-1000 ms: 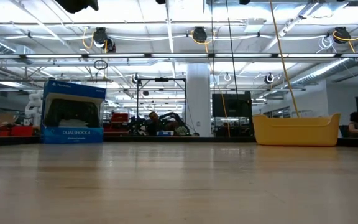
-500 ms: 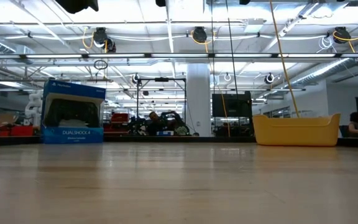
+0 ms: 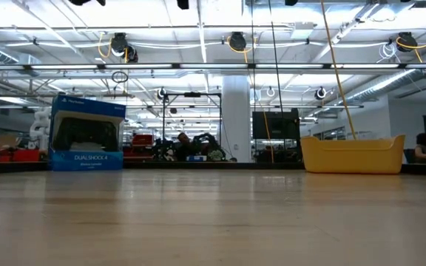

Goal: Pick and place USB-C Cables
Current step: Put the charger cable into the yellow bin

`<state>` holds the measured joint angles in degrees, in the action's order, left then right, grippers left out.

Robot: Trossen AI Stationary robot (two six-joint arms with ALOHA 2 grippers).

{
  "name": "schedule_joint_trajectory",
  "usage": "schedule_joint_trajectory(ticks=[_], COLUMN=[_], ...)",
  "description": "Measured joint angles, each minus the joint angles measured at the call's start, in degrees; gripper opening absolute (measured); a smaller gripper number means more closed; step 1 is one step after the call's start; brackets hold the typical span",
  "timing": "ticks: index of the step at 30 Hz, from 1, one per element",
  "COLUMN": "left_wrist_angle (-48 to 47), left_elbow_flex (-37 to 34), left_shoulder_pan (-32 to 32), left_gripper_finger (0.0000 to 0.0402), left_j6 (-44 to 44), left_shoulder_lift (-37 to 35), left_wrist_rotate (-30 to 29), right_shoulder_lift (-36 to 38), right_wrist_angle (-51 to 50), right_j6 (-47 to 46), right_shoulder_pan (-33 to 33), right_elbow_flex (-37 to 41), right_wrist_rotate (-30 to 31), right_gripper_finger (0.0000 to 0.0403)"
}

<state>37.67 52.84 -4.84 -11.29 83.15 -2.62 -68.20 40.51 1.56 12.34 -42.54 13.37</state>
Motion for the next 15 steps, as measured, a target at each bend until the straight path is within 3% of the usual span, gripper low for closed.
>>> schedule_joint_trajectory(ticks=[6, 15], left_wrist_angle=[-11.20, -20.28], left_elbow_flex=[-0.02, -0.01], left_shoulder_pan=[-0.20, -0.96], left_gripper_finger=[0.0086, 0.0086], left_j6=[0.27, 1.68], left_shoulder_lift=[-5.92, -12.69], left_wrist_rotate=[0.67, 0.75], right_shoulder_lift=[0.02, 0.06], right_wrist_angle=[-0.02, -0.53], right_j6=[0.00, -0.02], right_shoulder_pan=[0.00, 0.00], right_elbow_flex=[0.00, 0.02], right_wrist_rotate=[0.00, -0.02], right_gripper_finger=[0.0003, 0.0004])
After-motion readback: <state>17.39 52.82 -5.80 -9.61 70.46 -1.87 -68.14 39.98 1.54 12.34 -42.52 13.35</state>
